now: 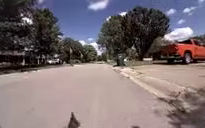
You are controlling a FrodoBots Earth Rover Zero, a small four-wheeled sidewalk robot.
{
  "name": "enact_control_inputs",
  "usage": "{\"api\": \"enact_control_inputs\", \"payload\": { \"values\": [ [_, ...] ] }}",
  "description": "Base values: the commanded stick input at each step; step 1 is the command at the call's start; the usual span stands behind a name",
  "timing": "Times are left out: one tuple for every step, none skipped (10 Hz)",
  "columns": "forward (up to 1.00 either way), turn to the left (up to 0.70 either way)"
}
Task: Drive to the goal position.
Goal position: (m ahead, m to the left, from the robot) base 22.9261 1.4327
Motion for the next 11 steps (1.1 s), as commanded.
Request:
{"api": "enact_control_inputs", "payload": {
  "values": [
    [0.85,0.0],
    [0.85,0.0],
    [0.85,0.0],
    [0.85,0.0],
    [0.85,0.0],
    [0.85,0.0],
    [0.85,0.0],
    [0.85,0.0],
    [0.85,0.0],
    [0.85,0.0],
    [0.85,0.0]
  ]
}}
